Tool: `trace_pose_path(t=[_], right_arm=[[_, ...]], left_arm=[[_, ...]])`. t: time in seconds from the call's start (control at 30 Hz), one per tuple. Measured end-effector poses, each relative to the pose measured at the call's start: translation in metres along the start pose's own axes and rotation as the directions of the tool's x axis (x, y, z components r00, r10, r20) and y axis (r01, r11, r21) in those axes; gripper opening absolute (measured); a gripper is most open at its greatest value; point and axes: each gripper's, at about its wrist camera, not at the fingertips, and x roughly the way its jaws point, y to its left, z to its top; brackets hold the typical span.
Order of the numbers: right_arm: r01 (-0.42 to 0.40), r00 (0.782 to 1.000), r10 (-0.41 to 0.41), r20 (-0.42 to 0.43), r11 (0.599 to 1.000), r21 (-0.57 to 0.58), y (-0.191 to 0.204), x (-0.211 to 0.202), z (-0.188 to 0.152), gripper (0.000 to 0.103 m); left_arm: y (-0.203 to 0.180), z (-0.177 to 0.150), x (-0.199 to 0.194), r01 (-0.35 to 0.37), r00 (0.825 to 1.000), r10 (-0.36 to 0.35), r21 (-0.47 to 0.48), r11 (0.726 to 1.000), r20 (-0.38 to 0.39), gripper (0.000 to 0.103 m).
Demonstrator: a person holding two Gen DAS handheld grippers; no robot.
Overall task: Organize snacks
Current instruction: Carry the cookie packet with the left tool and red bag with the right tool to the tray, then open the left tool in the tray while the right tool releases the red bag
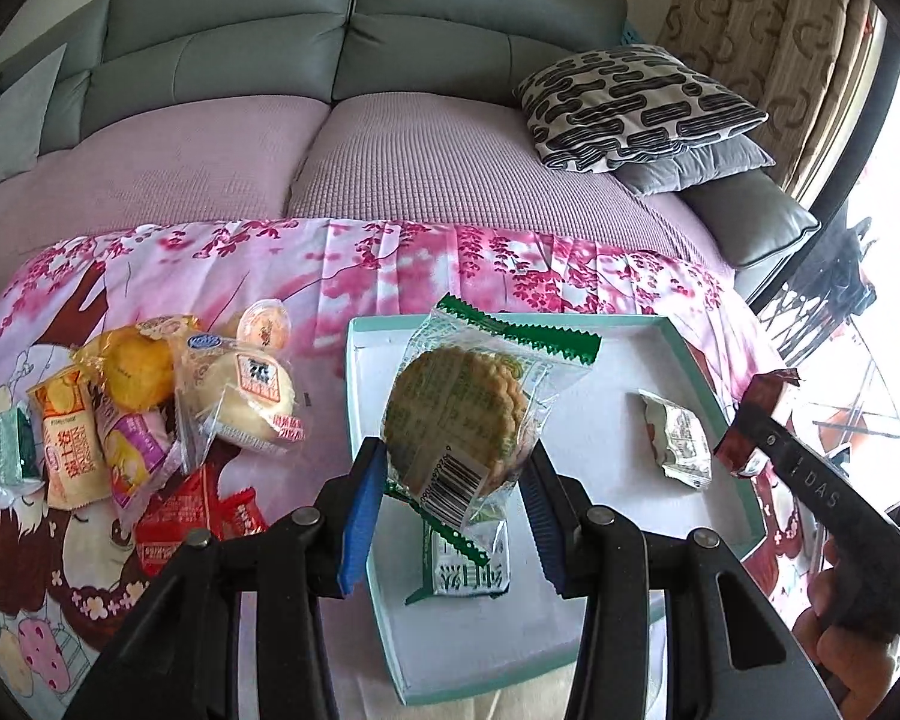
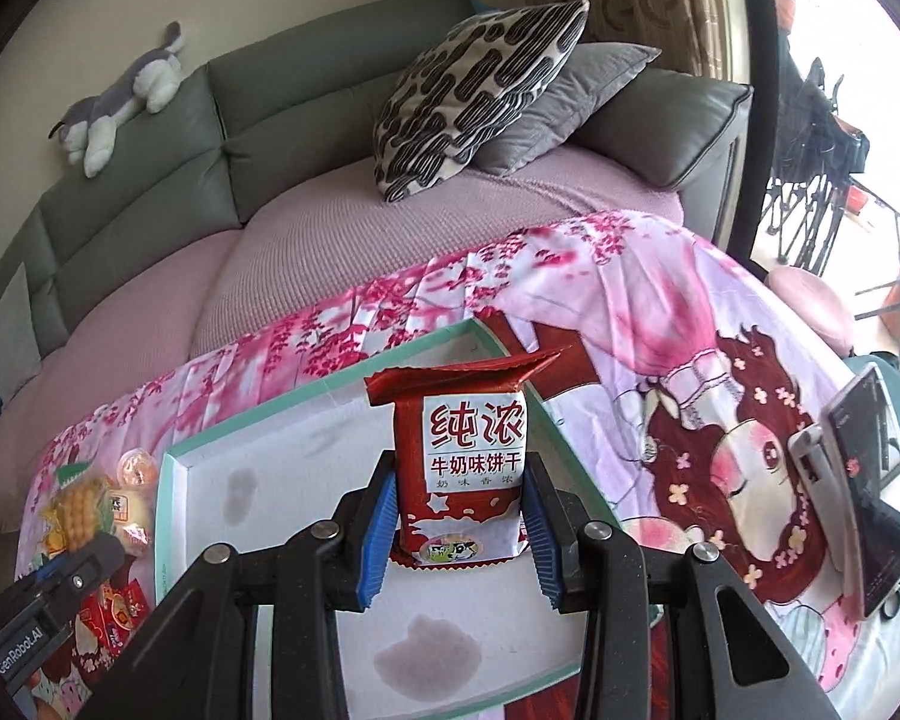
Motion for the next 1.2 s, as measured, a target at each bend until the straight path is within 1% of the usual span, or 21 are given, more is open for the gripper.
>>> trace_pose_path(t=[0.13, 0.27, 0.37, 0.6, 0.77, 0.8, 0.9, 1.07, 1.2], right_arm=[[-0.005, 1.000, 0.005, -0.029, 1.000, -0.017, 0.008, 0.018, -0.003, 0.042], [-0.015, 0.999, 0.014, -0.051, 1.000, -0.027, 0.014, 0.034, -0.005, 0.042], [-0.016, 0.998, 0.014, -0.061, 0.999, -0.035, 0.018, 0.042, -0.005, 0.042], [-0.009, 0.998, 0.006, -0.062, 0.998, -0.057, 0.025, 0.046, -0.006, 0.042], [-0.014, 0.998, 0.010, -0.059, 0.998, -0.069, 0.028, 0.044, -0.005, 0.042], [-0.014, 0.998, 0.010, -0.059, 0.997, -0.072, 0.028, 0.044, -0.005, 0.042], [-0.014, 0.998, 0.009, -0.057, 0.996, -0.087, 0.031, 0.043, -0.004, 0.043], [-0.010, 0.999, 0.005, -0.050, 0.993, -0.118, 0.037, 0.039, -0.004, 0.044], [-0.009, 0.999, 0.003, -0.050, 0.993, -0.120, 0.038, 0.038, -0.003, 0.044]], left_arm=[[-0.005, 0.004, 0.013, -0.009, 1.000, 0.009, 0.033, 0.999, 0.012, 0.047], [-0.009, 0.006, 0.028, -0.015, 1.000, 0.015, 0.053, 0.998, 0.007, 0.047], [-0.010, 0.008, 0.038, -0.038, 0.999, 0.038, 0.062, 0.997, 0.008, 0.047], [-0.013, 0.013, 0.052, -0.050, 0.999, 0.050, 0.080, 0.996, 0.006, 0.047], [-0.017, 0.013, 0.056, -0.062, 0.998, 0.061, 0.088, 0.994, 0.010, 0.047], [-0.017, 0.013, 0.055, -0.068, 0.998, 0.068, 0.088, 0.994, 0.012, 0.048], [-0.017, 0.013, 0.053, -0.086, 0.996, 0.085, 0.091, 0.992, 0.011, 0.060], [-0.013, 0.015, 0.045, -0.088, 0.996, 0.088, 0.074, 0.993, 0.013, 0.063], [-0.006, 0.016, 0.041, -0.094, 0.996, 0.094, 0.049, 0.994, 0.009, 0.067]])
